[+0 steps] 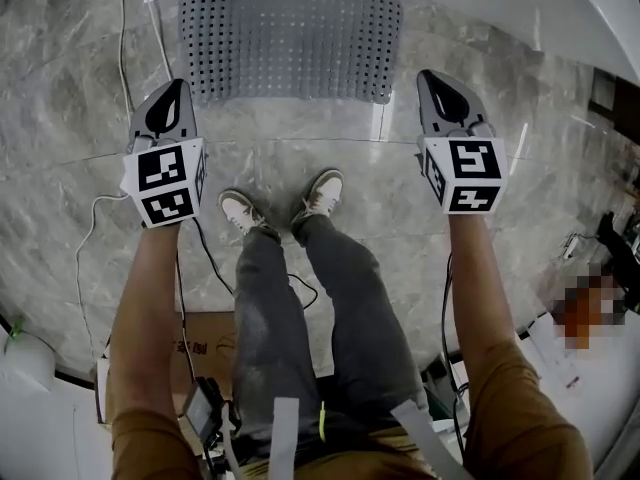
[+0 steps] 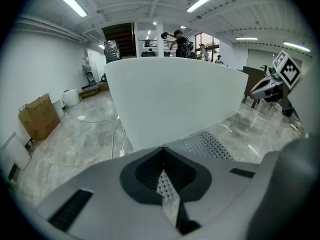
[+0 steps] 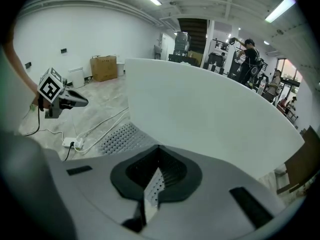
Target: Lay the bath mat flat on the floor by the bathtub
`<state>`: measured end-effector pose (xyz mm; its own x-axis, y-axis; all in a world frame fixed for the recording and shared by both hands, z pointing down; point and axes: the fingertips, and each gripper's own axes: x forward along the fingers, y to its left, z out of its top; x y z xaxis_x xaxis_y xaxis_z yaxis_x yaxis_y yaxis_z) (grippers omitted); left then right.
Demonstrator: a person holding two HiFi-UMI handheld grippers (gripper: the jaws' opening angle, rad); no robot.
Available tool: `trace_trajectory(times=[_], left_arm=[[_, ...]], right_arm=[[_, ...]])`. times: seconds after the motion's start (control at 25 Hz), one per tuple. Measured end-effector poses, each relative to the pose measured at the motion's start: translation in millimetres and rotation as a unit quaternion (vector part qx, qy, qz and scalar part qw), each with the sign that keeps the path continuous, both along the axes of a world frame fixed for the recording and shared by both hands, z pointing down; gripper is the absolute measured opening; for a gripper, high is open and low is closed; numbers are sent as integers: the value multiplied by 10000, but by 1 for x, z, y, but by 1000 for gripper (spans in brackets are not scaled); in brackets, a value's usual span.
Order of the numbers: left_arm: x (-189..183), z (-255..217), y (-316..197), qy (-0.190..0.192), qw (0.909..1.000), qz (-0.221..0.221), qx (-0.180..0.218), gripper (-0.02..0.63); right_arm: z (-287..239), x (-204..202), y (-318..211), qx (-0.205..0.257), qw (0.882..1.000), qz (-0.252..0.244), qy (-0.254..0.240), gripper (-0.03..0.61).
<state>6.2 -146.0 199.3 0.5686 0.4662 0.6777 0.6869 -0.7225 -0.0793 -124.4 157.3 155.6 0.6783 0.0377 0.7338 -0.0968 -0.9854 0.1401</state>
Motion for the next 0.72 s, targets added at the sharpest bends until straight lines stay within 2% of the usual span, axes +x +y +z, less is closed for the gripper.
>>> trace_trajectory(times=[0.2, 0.44, 0.72], left_arm=[[11, -32, 16, 16, 10000, -7, 26, 5], [17, -72, 37, 172, 9993, 323, 74, 5], [30, -107, 46, 246, 9994, 227, 46, 5]], right_arm=[[-33, 3, 18, -30, 10000, 27, -1, 5], [-67, 5, 43, -142, 9999, 9, -8, 5], [-94, 9, 56, -167, 9998, 101, 74, 5]])
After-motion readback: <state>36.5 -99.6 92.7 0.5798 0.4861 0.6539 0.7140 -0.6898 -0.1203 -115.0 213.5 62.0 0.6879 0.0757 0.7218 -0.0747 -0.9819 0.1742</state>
